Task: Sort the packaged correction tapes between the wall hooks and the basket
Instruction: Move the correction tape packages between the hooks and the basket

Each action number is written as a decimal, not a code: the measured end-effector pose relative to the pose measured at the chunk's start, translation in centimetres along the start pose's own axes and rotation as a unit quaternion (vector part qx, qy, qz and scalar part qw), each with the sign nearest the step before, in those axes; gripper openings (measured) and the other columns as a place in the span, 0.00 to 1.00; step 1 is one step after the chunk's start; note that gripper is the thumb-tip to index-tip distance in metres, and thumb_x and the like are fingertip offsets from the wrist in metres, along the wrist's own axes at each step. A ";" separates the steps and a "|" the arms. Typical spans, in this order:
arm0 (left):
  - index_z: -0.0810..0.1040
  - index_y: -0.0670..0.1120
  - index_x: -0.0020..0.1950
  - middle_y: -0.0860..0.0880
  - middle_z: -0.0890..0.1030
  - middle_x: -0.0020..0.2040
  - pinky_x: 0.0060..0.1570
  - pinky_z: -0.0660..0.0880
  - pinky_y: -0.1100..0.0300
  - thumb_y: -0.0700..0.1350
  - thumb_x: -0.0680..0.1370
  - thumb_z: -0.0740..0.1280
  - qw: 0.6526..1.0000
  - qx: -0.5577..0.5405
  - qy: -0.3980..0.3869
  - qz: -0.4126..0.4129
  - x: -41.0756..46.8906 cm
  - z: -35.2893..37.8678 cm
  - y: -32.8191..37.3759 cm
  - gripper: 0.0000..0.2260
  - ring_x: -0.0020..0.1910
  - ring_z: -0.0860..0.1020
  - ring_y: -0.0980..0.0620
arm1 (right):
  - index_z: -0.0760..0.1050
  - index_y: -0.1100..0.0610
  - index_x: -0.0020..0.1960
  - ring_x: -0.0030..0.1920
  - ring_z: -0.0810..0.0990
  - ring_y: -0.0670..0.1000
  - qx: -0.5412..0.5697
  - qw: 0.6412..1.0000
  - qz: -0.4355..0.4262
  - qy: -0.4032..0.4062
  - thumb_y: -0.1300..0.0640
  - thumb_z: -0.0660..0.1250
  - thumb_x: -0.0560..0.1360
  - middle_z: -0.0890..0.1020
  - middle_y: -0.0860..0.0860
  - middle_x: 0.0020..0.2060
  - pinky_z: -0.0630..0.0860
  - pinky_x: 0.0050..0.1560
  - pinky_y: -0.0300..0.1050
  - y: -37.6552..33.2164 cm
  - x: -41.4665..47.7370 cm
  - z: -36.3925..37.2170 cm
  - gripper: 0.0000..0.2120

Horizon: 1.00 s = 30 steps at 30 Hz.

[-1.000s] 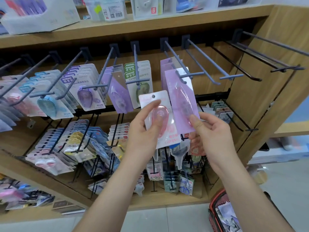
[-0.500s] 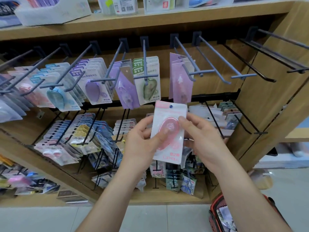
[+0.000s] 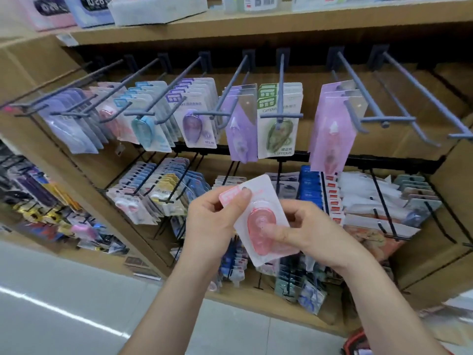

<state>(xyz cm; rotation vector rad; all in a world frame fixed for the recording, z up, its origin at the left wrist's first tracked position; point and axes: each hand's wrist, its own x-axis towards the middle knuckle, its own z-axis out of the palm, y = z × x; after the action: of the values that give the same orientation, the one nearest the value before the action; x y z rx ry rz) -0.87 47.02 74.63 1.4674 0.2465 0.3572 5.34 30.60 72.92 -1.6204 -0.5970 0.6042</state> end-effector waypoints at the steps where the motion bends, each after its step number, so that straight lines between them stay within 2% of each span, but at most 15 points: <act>1: 0.85 0.50 0.38 0.49 0.83 0.37 0.37 0.80 0.53 0.48 0.69 0.72 1.000 -0.009 0.026 -0.004 0.1 -0.5 -0.1 0.03 0.37 0.81 0.50 | 0.83 0.50 0.53 0.50 0.85 0.49 -0.023 0.999 0.015 -0.034 0.48 0.74 0.70 0.87 0.47 0.48 0.81 0.53 0.47 0.3 0.4 0.5 0.13; 4: 0.85 0.50 0.39 0.45 0.83 0.40 0.48 0.79 0.38 0.50 0.67 0.74 0.995 -0.037 0.093 -0.025 0.3 -2.5 -0.1 0.05 0.41 0.80 0.44 | 0.83 0.48 0.51 0.48 0.85 0.45 -0.043 0.997 0.024 -0.057 0.48 0.74 0.69 0.87 0.44 0.47 0.81 0.51 0.44 0.5 1.8 2.5 0.12; 6: 0.85 0.50 0.38 0.47 0.83 0.39 0.49 0.79 0.40 0.51 0.67 0.73 0.990 -0.060 0.124 -0.035 0.5 -3.9 0.0 0.05 0.41 0.80 0.46 | 0.83 0.48 0.50 0.42 0.84 0.47 -0.058 0.996 0.030 -0.065 0.46 0.74 0.71 0.86 0.44 0.44 0.80 0.43 0.43 0.4 3.0 3.8 0.10; 8: 0.85 0.50 0.37 0.49 0.83 0.37 0.45 0.79 0.48 0.50 0.71 0.71 0.986 -0.075 0.143 -0.040 0.8 -5.4 0.2 0.06 0.39 0.81 0.49 | 0.82 0.51 0.47 0.31 0.80 0.47 -0.091 0.993 0.040 -0.069 0.48 0.72 0.75 0.84 0.43 0.34 0.75 0.31 0.39 0.1 4.1 5.1 0.06; 9: 0.84 0.49 0.39 0.49 0.83 0.37 0.43 0.79 0.50 0.48 0.73 0.70 0.984 -0.085 0.153 -0.041 1.1 -6.3 0.3 0.07 0.39 0.81 0.50 | 0.81 0.51 0.45 0.28 0.78 0.46 -0.106 0.992 0.038 -0.065 0.50 0.71 0.76 0.81 0.43 0.30 0.73 0.29 0.38 0.0 4.7 5.8 0.06; 10: 0.83 0.48 0.41 0.49 0.83 0.38 0.42 0.79 0.52 0.47 0.76 0.69 0.981 -0.096 0.163 -0.040 1.5 -7.3 0.4 0.06 0.39 0.81 0.50 | 0.81 0.52 0.44 0.28 0.77 0.45 -0.114 0.991 0.034 -0.056 0.51 0.70 0.78 0.80 0.45 0.28 0.73 0.29 0.39 -0.1 5.3 6.5 0.06; 13: 0.80 0.44 0.46 0.49 0.83 0.37 0.39 0.79 0.55 0.43 0.79 0.65 0.979 -0.112 0.170 -0.016 3.0 -10.5 0.7 0.06 0.37 0.81 0.52 | 0.82 0.58 0.45 0.31 0.79 0.45 -0.089 0.996 0.025 -0.006 0.55 0.68 0.79 0.80 0.54 0.32 0.80 0.36 0.44 0.0 7.6 9.3 0.08; 15: 0.78 0.42 0.47 0.50 0.82 0.35 0.37 0.79 0.57 0.41 0.81 0.63 0.978 -0.131 0.160 -0.002 4.2 -12.8 1.1 0.06 0.35 0.80 0.53 | 0.82 0.58 0.45 0.32 0.81 0.45 -0.056 0.998 0.018 0.028 0.59 0.68 0.79 0.81 0.51 0.32 0.81 0.38 0.42 0.0 9.3 11.4 0.06; 17: 0.78 0.42 0.47 0.50 0.82 0.35 0.37 0.78 0.58 0.40 0.82 0.62 0.979 -0.144 0.146 0.005 5.5 -15.4 1.7 0.07 0.35 0.80 0.53 | 0.82 0.54 0.43 0.34 0.82 0.46 -0.014 0.998 0.021 0.062 0.62 0.68 0.79 0.83 0.49 0.31 0.82 0.40 0.42 -0.2 11.1 13.8 0.08; 22: 0.82 0.43 0.43 0.48 0.83 0.37 0.40 0.78 0.55 0.39 0.79 0.67 0.979 -0.144 0.142 0.022 9.3 -21.9 2.9 0.07 0.37 0.80 0.50 | 0.83 0.54 0.46 0.38 0.84 0.51 0.053 0.991 0.015 0.123 0.64 0.66 0.80 0.86 0.56 0.38 0.83 0.43 0.43 -1.2 15.7 19.8 0.10; 26: 0.83 0.46 0.39 0.49 0.83 0.37 0.42 0.78 0.54 0.40 0.80 0.67 0.983 -0.116 0.137 0.045 12.3 -25.6 4.1 0.10 0.38 0.81 0.50 | 0.83 0.55 0.45 0.37 0.84 0.47 0.106 0.980 0.001 0.168 0.66 0.65 0.80 0.85 0.59 0.43 0.82 0.42 0.39 -2.9 18.9 23.5 0.11; 30: 0.83 0.46 0.42 0.53 0.83 0.38 0.46 0.77 0.55 0.41 0.79 0.69 0.980 -0.068 0.144 0.119 14.2 -27.6 5.5 0.07 0.42 0.80 0.53 | 0.82 0.53 0.45 0.37 0.84 0.45 0.129 0.973 -0.027 0.190 0.66 0.64 0.80 0.85 0.52 0.40 0.80 0.42 0.36 -4.4 20.9 26.0 0.13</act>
<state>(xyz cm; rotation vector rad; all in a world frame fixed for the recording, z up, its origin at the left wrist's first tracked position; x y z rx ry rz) 1.37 78.22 78.25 1.3097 0.2717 0.7692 2.65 64.12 73.16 -1.4181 -0.2649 0.3026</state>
